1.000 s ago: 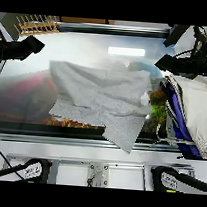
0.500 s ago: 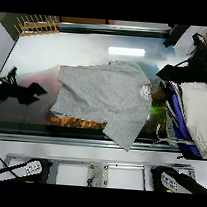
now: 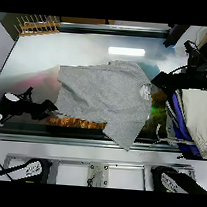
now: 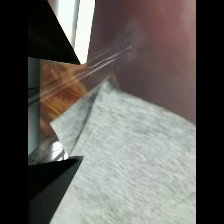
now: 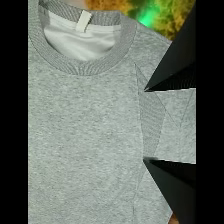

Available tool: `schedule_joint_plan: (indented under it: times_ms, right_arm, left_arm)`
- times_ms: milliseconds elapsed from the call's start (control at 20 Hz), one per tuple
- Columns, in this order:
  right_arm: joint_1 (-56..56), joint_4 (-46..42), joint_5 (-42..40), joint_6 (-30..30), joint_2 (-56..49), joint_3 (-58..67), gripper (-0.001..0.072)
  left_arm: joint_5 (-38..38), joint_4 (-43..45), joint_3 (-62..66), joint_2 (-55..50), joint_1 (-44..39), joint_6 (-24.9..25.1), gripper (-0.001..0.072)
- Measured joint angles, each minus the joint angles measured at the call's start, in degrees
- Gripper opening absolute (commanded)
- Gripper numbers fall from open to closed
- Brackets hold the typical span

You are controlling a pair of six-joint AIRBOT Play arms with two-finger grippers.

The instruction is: Fold the clothes and pants, and hang the long-sleeved shirts on hangers.

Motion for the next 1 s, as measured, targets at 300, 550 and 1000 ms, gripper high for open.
schedule_joint_plan:
  times_ms: [300,550,1000]
  right_arm:
    - [0.1,0.0,0.0,0.0,0.0,-0.2,0.0438]
    - [0.1,0.0,0.0,0.0,0.0,-0.2,0.0439]
    - [0.0,-3.7,3.7,0.0,0.0,-0.5,0.044]
  left_arm:
    - [5.4,0.3,0.6,0.0,-1.4,-3.8,0.0619]
    - [8.9,0.3,0.6,0.0,-3.7,-4.9,0.0619]
    - [10.3,3.0,0.6,-0.1,-8.2,-5.9,0.0008]
